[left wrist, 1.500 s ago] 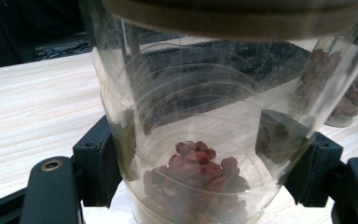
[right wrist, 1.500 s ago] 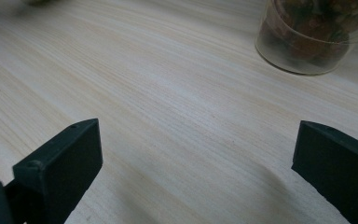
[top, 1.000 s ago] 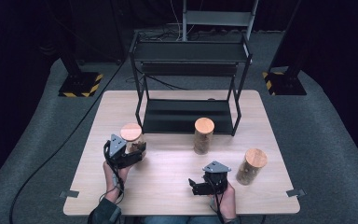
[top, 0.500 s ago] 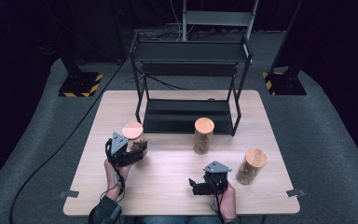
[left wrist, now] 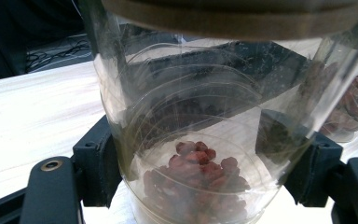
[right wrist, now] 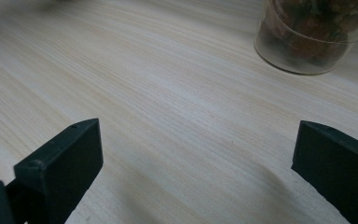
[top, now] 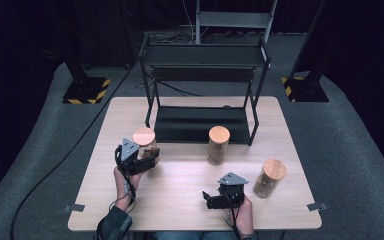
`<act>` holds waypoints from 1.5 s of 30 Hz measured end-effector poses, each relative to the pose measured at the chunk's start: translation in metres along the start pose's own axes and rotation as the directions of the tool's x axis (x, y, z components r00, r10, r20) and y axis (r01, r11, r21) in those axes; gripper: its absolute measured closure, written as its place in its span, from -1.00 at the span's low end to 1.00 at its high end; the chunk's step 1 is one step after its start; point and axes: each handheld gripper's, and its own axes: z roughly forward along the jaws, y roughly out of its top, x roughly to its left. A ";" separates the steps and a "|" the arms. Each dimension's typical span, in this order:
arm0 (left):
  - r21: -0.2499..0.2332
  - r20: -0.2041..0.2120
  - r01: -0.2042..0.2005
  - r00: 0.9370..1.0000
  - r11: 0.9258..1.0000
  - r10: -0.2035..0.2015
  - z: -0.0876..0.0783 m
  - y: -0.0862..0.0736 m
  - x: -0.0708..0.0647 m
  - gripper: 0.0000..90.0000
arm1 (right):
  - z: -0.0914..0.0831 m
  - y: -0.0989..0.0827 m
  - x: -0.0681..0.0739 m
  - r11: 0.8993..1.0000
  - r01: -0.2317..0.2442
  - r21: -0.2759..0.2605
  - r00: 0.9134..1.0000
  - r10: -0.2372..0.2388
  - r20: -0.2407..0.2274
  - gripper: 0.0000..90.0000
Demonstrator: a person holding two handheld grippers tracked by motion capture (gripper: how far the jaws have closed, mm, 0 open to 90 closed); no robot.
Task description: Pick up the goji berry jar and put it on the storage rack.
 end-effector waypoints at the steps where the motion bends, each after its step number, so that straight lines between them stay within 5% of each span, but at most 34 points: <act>1: 0.001 0.000 0.001 1.000 1.000 -0.001 0.001 0.000 0.000 -0.45 | 0.000 0.000 0.000 1.000 -0.001 0.001 1.000 0.001 -0.001 -0.98; 45: -0.001 0.022 -0.018 1.000 1.000 0.018 0.025 0.016 -0.006 -0.45 | 0.001 0.001 0.000 1.000 -0.005 0.013 1.000 0.005 0.002 -0.98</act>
